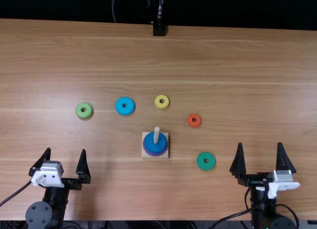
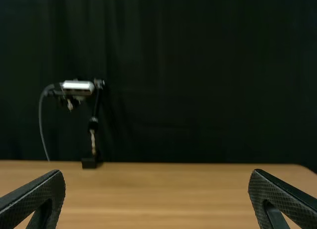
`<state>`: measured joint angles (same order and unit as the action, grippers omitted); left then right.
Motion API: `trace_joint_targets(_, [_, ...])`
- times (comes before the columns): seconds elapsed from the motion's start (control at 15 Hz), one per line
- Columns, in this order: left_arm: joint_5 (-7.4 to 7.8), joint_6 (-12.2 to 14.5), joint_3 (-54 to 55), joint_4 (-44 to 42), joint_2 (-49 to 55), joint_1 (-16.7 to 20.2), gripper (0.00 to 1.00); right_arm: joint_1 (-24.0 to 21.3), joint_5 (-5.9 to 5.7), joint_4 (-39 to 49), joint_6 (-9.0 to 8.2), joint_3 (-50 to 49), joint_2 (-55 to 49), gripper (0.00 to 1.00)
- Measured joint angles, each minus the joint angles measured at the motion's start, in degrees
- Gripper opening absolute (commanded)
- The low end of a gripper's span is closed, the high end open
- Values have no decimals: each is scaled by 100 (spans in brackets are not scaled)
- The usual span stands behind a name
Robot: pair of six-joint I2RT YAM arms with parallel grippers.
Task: Build the Hanoi tower: stack the rings onto the peg from bottom to top in this color order: purple, dark blue, light blue, dark green, light green, yellow, orange.
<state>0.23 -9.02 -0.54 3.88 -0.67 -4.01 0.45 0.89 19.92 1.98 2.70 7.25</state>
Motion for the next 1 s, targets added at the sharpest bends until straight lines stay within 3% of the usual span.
trace_joint_targets(0.2, [-2,-2,0,0,-2,-2,100,-13,0,-1530,7,-160,-649,100])
trace_joint_targets(0.33, [0,0,0,-2,0,-2,100,-24,-2,-2105,39,-164,-651,100])
trace_joint_targets(1.0, [0,-2,0,0,0,-2,100,-24,-2,-2140,55,-164,-651,100])
